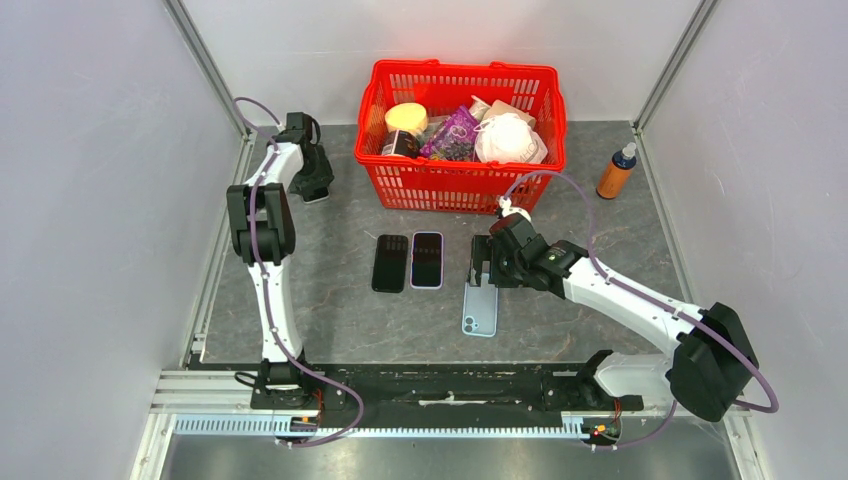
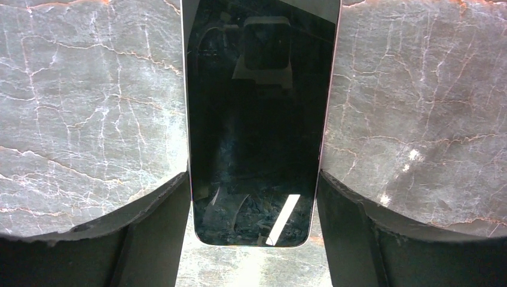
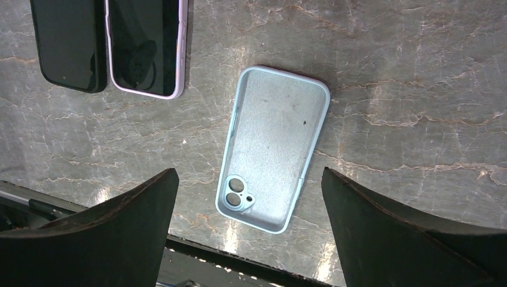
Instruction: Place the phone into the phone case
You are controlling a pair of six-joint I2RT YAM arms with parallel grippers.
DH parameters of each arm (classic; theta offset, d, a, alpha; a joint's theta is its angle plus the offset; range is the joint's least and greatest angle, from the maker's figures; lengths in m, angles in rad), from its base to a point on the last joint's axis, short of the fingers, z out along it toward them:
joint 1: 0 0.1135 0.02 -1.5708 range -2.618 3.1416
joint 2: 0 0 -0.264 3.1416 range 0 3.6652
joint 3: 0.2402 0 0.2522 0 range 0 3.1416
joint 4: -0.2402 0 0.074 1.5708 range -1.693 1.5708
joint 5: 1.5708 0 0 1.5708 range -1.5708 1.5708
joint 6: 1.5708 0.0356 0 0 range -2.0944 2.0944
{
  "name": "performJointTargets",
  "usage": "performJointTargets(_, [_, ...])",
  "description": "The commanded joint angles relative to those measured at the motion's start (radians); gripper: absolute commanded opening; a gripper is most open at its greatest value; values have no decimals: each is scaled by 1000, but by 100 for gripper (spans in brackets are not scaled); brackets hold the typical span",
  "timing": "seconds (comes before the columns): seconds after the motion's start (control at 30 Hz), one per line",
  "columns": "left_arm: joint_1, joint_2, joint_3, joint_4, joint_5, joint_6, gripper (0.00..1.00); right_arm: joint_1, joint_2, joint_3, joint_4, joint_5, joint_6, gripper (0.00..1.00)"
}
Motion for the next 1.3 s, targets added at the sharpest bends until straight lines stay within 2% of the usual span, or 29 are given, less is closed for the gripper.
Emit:
performJointTargets(0.0, [13,40,-31,-46,4,-16,73,-7,-7,-5,26,-10,-12,97])
performJointTargets(0.2, [8,-12,-108,-24,43,-37,46,-11,11,-1,36,-11,-19,97])
performJointTargets(0.27, [4,-40,-142,-23,60,-51,42,-13,12,8,39,-17,-24,97])
performJointTargets(0.47, [-14,-182,-377,71,64,-105,40,-31,53,58,64,-61,-29,97])
performJointTargets(0.63, [-29,-299,-568,165,94,-209,40,-49,122,117,87,-102,-23,97])
performJointTargets(0.67, [-65,-326,-614,183,94,-227,39,-51,133,128,90,-126,-21,97])
performJointTargets(1.03, [-200,-642,-1062,392,95,-364,39,-59,243,197,163,-241,10,97])
performJointTargets(1.27, [-234,-844,-1277,457,177,-407,39,-59,321,215,250,-299,58,96])
